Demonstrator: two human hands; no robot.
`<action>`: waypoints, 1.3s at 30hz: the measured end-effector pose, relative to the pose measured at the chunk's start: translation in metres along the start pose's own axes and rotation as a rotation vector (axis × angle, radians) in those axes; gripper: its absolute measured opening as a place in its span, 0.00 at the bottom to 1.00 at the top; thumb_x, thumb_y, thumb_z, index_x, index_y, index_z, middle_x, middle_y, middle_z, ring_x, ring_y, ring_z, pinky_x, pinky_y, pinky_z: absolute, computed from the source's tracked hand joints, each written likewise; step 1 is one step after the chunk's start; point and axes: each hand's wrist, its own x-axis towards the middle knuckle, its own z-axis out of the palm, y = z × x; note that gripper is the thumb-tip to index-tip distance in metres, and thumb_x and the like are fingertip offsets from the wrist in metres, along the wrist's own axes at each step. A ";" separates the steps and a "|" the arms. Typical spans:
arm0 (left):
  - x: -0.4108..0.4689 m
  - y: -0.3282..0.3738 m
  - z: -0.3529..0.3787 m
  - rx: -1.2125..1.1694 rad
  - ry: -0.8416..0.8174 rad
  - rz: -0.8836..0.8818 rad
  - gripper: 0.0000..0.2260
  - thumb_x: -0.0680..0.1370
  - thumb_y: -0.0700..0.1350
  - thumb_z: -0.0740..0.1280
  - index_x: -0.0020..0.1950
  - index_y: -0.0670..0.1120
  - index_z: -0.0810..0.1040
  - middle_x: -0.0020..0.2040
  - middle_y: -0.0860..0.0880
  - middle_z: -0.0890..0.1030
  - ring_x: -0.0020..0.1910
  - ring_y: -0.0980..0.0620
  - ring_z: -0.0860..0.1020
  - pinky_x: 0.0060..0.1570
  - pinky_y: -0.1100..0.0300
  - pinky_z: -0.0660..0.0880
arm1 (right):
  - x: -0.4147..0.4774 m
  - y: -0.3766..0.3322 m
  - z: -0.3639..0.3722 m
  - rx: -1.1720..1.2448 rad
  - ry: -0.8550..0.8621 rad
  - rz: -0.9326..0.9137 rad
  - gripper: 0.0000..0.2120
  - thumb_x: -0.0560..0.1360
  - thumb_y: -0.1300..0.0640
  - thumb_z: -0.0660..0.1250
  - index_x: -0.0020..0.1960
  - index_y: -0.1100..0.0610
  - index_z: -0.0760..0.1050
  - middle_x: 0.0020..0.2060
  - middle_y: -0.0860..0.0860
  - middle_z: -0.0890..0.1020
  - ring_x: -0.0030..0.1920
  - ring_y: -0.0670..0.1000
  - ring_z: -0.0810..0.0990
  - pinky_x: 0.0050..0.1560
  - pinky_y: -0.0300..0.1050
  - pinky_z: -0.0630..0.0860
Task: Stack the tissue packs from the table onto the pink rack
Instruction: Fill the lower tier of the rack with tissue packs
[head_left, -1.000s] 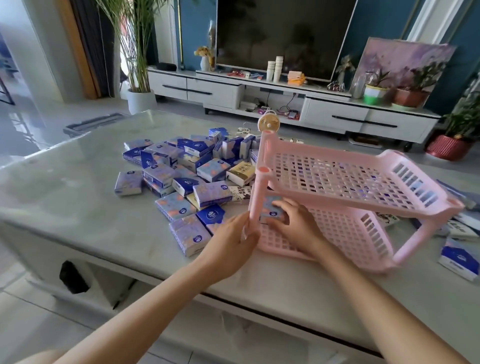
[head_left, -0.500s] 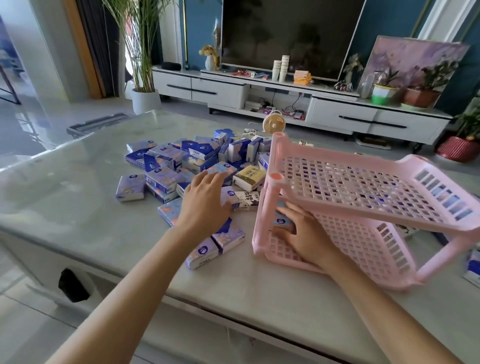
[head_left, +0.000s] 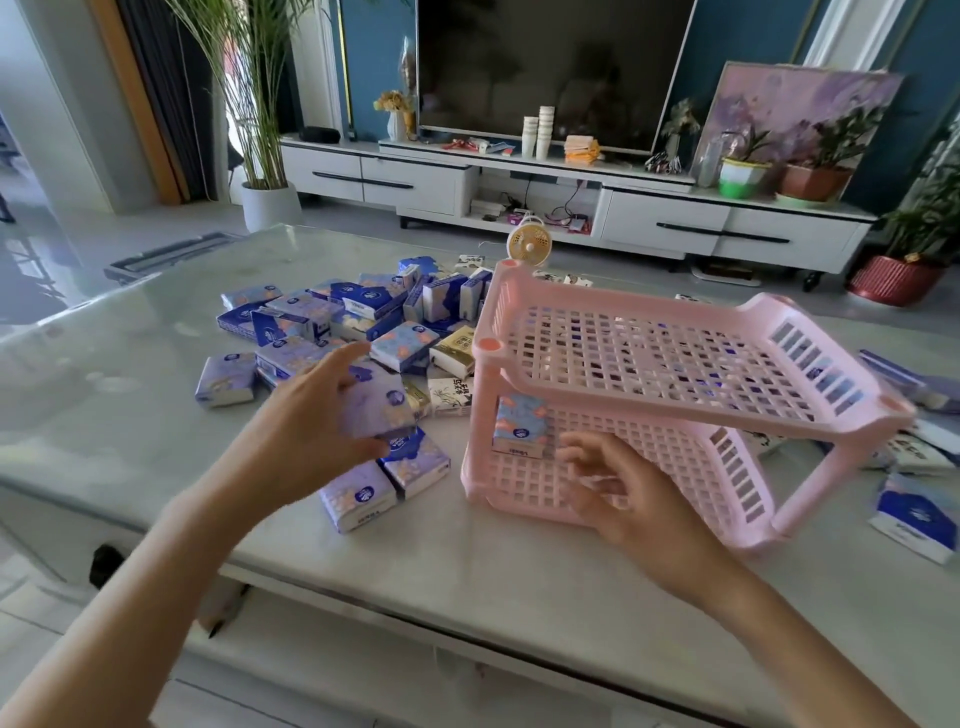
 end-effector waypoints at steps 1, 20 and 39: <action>-0.016 0.004 -0.005 -0.054 -0.011 0.060 0.41 0.63 0.49 0.78 0.69 0.65 0.60 0.58 0.58 0.75 0.53 0.61 0.73 0.56 0.64 0.67 | -0.005 -0.004 0.003 0.077 -0.011 0.017 0.11 0.75 0.53 0.67 0.55 0.42 0.72 0.51 0.42 0.79 0.52 0.38 0.77 0.57 0.39 0.71; -0.056 0.038 0.082 -0.476 0.368 0.284 0.12 0.74 0.47 0.60 0.57 0.53 0.71 0.53 0.61 0.73 0.50 0.64 0.72 0.48 0.72 0.67 | 0.007 0.014 -0.018 0.459 0.339 0.406 0.12 0.75 0.65 0.65 0.57 0.56 0.71 0.42 0.53 0.80 0.37 0.52 0.79 0.39 0.45 0.78; -0.016 0.029 0.094 -0.691 0.184 -0.020 0.24 0.65 0.38 0.54 0.60 0.50 0.70 0.57 0.58 0.74 0.60 0.58 0.71 0.54 0.71 0.67 | 0.064 0.041 0.010 -0.350 0.082 0.059 0.42 0.62 0.46 0.77 0.70 0.52 0.62 0.66 0.47 0.68 0.67 0.48 0.65 0.68 0.42 0.63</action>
